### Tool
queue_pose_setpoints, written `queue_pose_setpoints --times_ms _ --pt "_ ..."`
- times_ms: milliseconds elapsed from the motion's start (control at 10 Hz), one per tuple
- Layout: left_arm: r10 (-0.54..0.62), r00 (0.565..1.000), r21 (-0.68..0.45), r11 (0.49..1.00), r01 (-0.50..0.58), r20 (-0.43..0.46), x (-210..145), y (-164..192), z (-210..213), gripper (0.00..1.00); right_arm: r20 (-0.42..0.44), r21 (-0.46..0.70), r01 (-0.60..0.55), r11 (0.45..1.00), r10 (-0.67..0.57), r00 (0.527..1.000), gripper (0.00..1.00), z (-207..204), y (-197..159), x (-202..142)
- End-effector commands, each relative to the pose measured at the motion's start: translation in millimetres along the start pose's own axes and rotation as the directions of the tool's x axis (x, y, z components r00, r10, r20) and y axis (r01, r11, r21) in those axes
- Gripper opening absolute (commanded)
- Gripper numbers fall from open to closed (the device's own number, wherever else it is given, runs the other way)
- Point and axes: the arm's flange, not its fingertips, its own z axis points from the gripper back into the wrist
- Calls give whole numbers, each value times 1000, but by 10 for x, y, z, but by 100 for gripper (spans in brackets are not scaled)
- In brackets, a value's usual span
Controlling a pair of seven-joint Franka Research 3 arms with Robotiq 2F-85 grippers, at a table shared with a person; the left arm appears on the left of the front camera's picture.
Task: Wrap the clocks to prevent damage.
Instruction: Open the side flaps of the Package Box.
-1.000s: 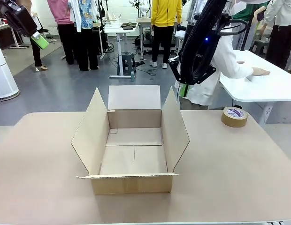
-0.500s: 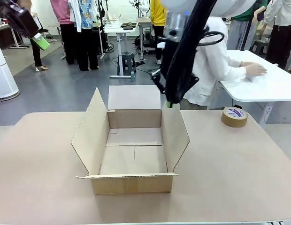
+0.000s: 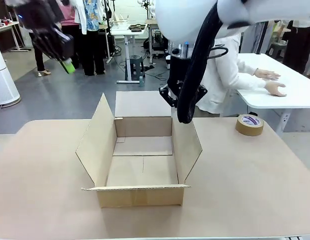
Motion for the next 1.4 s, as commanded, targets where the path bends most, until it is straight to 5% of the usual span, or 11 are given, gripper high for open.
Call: queue_pose_setpoints --times_ms 0,500,1300 --pt "66 997 -12 998 -66 -41 211 -86 -276 0 6 3 20 1000 -20 1000 1 -264 -73 10" --pt "112 981 -11 993 -115 -155 300 -323 -932 0 -25 46 52 998 -51 998 1 -591 -261 123" --pt "162 953 136 982 -130 -256 146 -25 -1725 0 -10 5 121 993 -121 993 1 -867 -581 136"
